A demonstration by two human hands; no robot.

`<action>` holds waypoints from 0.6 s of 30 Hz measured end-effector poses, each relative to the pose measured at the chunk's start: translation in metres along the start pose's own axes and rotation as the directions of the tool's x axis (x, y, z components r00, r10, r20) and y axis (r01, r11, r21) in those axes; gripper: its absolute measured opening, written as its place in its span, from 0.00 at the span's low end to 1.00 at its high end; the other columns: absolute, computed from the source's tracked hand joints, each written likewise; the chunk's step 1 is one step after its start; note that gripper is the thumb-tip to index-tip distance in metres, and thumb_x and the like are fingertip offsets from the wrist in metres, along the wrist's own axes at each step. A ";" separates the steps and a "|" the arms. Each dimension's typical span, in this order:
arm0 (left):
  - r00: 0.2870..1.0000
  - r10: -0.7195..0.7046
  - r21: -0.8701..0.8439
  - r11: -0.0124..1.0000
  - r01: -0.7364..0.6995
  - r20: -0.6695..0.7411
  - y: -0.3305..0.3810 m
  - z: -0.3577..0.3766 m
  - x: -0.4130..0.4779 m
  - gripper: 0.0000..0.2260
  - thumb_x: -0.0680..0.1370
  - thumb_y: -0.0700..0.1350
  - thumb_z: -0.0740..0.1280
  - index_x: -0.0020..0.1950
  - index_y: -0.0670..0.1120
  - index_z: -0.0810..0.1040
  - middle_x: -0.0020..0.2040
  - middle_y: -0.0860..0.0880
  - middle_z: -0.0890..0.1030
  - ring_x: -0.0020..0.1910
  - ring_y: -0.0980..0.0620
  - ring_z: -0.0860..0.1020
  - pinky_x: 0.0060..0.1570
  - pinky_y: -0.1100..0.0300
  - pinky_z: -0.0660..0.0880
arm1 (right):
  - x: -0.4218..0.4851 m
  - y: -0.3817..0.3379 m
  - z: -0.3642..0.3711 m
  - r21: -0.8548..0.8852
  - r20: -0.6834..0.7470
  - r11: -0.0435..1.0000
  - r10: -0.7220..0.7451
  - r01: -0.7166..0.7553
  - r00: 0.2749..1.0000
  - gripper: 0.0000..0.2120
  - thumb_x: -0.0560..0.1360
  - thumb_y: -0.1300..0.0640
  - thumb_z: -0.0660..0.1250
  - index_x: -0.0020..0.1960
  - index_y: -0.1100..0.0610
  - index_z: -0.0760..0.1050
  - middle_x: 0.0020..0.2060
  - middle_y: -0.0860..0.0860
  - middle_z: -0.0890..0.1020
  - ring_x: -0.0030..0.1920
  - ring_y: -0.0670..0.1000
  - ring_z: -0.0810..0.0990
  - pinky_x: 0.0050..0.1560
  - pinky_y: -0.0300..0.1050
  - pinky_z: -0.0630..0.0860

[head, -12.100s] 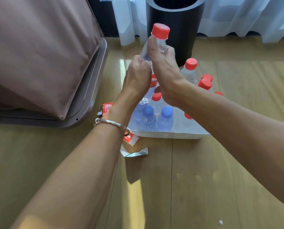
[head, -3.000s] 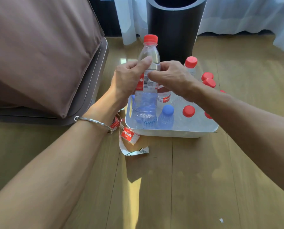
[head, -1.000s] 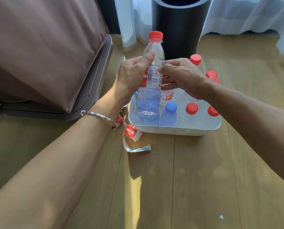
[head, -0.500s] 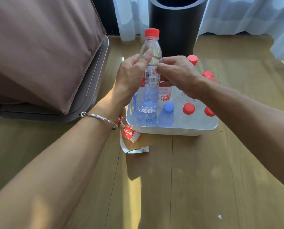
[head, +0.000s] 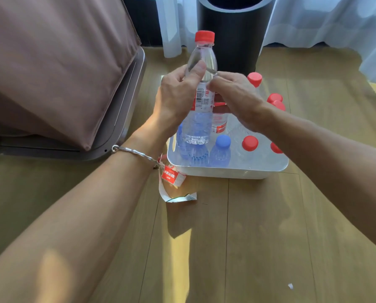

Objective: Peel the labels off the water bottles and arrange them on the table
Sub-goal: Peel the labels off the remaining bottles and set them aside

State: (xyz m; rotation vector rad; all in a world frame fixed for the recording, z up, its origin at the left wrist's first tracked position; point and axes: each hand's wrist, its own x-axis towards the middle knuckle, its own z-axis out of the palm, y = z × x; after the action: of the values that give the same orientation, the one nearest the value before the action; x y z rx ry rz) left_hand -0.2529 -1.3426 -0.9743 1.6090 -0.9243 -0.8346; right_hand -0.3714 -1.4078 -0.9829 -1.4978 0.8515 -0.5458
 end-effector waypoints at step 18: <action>1.000 0.012 -0.022 1.000 -0.011 0.009 -0.002 0.003 0.002 0.13 0.82 0.54 0.63 0.46 0.51 0.84 0.40 0.51 0.85 0.42 0.50 0.85 0.47 0.49 0.82 | 0.001 0.008 -0.003 -0.049 -0.075 0.995 -0.086 0.083 0.993 0.07 0.81 0.59 0.64 0.53 0.56 0.80 0.46 0.52 0.85 0.46 0.48 0.86 0.48 0.45 0.83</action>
State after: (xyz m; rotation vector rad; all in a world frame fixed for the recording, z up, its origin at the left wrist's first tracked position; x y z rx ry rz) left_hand -0.2540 -1.3452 -0.9768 1.5807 -0.9272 -0.8422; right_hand -0.3741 -1.4102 -0.9904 -1.5683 0.8680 -0.6538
